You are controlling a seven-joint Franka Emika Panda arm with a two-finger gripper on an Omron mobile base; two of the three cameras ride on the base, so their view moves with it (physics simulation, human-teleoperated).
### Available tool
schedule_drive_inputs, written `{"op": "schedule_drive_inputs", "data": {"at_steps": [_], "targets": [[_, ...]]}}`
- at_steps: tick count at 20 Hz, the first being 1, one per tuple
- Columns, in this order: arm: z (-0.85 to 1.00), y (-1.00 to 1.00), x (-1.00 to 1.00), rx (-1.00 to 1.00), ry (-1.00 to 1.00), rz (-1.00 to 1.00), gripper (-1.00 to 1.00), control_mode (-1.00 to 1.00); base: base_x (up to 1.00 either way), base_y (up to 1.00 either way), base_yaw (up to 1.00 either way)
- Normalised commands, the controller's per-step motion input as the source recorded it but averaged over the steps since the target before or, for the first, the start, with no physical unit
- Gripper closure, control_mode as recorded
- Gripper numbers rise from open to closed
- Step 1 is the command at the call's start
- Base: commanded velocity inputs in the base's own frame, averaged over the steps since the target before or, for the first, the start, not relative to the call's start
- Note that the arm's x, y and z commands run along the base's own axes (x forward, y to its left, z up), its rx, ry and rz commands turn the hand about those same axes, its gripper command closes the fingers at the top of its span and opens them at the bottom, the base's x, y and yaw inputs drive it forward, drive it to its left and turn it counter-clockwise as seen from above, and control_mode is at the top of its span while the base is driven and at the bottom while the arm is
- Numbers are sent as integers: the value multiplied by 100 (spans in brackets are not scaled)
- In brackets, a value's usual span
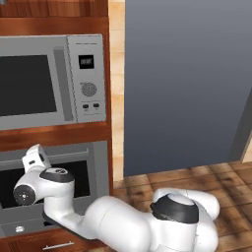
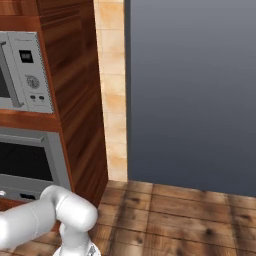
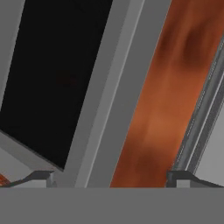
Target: Take the fish from the oven and place it on the plate on the counter.
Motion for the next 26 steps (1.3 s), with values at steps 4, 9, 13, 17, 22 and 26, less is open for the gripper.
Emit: {"op": "schedule_drive_inputs", "data": {"at_steps": [4,9,13,17,22,26], "targets": [[-21,4,36,0,-14,-1,-100,-100,0,0,0],[-17,16,18,-5,-15,0,-100,-100,0,0,0],[-26,18,1,-7,-9,0,-100,-100,0,0,0],[-25,24,0,-9,-8,0,-100,-100,0,0,0],[-5,23,4,-7,-11,-1,-100,-100,0,0,0],[0,0,18,0,-14,-8,-100,-100,0,0,0]]}}
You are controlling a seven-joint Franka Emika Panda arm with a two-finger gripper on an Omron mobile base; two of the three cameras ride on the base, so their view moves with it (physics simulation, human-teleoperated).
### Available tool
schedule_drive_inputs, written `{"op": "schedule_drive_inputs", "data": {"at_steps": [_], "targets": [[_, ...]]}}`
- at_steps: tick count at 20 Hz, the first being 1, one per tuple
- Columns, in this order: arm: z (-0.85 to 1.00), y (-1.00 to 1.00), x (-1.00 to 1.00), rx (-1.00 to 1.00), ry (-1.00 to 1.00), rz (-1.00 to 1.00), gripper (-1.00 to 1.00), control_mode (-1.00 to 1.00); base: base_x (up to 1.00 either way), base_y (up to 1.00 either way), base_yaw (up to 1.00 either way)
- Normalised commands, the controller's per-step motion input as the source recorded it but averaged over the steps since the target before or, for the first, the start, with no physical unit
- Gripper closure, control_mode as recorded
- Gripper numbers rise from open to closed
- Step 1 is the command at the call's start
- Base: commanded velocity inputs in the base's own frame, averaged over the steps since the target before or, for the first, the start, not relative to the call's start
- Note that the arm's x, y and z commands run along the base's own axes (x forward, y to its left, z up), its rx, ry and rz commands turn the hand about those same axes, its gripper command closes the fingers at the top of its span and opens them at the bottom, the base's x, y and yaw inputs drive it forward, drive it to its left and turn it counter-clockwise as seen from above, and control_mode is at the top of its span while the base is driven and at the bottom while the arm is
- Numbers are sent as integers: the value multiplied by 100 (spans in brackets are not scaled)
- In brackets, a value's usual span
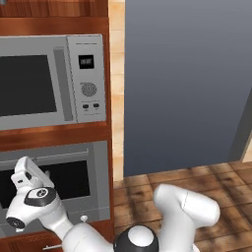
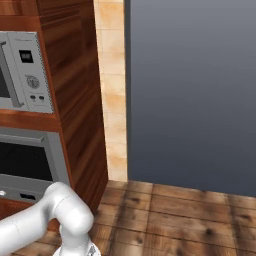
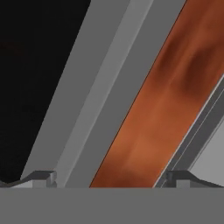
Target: Take the fish from the oven and place it on the plate on the counter.
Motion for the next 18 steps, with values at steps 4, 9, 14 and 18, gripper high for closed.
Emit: {"op": "schedule_drive_inputs", "data": {"at_steps": [4,9,14,18], "targets": [[-3,-4,15,1,-4,-7,-100,-100,0,0,0],[-18,-18,10,21,-9,-10,-100,-100,0,0,0],[0,-1,7,24,-10,-3,-100,-100,0,0,0],[2,3,1,13,-1,2,-100,-100,0,0,0]]}}
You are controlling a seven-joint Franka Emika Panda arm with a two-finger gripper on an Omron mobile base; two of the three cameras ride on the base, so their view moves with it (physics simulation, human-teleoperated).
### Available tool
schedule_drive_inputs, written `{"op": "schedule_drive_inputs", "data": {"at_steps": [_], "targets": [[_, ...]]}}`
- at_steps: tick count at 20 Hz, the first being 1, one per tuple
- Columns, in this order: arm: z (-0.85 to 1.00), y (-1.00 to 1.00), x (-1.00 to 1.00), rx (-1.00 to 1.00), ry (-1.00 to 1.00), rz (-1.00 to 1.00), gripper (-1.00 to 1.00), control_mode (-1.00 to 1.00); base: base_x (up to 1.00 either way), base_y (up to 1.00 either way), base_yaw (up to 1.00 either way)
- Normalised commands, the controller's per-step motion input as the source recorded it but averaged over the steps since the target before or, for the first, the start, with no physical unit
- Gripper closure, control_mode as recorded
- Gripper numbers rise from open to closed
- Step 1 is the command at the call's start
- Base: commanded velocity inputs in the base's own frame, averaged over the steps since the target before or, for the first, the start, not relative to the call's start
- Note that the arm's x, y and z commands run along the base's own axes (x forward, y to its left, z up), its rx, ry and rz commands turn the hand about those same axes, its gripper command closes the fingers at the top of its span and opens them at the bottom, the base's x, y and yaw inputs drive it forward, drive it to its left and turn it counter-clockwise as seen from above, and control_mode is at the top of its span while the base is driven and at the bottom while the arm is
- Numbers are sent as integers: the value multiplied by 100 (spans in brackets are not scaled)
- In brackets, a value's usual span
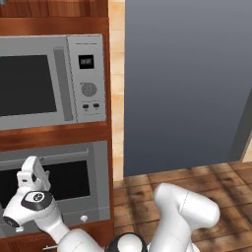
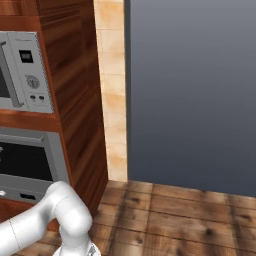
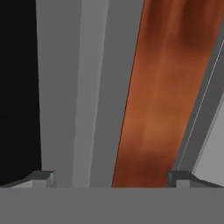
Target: Take the fish from the oven and place it on the plate on the counter.
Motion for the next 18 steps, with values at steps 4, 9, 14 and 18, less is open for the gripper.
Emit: {"op": "schedule_drive_inputs", "data": {"at_steps": [4,9,14,18], "targets": [[1,7,5,17,1,9,-100,-100,0,0,0],[0,0,18,15,0,17,-100,-100,0,0,0],[0,0,38,13,0,18,-100,-100,0,0,0],[-16,4,32,8,2,12,-100,-100,0,0,0]]}}
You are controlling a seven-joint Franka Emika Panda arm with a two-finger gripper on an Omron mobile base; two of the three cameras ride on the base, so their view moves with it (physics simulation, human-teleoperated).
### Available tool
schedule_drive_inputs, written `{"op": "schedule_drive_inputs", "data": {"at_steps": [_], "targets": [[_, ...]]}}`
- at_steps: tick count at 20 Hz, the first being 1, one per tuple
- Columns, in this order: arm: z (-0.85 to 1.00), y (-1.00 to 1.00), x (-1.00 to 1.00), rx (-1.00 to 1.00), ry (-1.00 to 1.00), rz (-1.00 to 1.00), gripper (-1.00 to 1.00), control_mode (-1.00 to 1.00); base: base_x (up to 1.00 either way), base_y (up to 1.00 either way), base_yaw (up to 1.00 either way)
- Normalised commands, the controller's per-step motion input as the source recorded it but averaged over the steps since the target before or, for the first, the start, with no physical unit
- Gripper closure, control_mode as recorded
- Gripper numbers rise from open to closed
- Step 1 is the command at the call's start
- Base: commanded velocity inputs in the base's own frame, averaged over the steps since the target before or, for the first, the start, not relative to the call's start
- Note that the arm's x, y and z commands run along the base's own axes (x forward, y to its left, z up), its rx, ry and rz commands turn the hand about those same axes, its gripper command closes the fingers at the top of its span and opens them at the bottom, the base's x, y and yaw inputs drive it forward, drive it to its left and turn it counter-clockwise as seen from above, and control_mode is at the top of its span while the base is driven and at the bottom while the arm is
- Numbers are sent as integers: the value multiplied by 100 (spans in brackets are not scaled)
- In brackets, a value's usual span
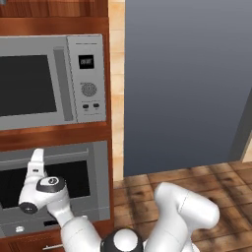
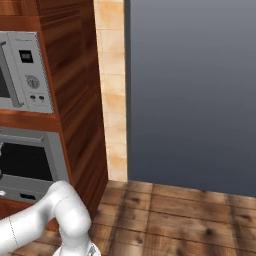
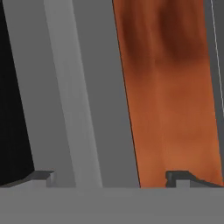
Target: Take the fish from the oven and place it on the plate on the counter.
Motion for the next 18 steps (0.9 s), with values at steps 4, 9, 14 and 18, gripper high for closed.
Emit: {"op": "schedule_drive_inputs", "data": {"at_steps": [4,9,14,18], "targets": [[-33,12,28,4,4,6,-100,-100,0,0,0],[-17,11,27,1,1,1,-100,-100,0,0,0],[-12,16,37,0,0,0,-100,-100,0,0,0],[-16,15,36,0,0,0,-100,-100,0,0,0]]}}
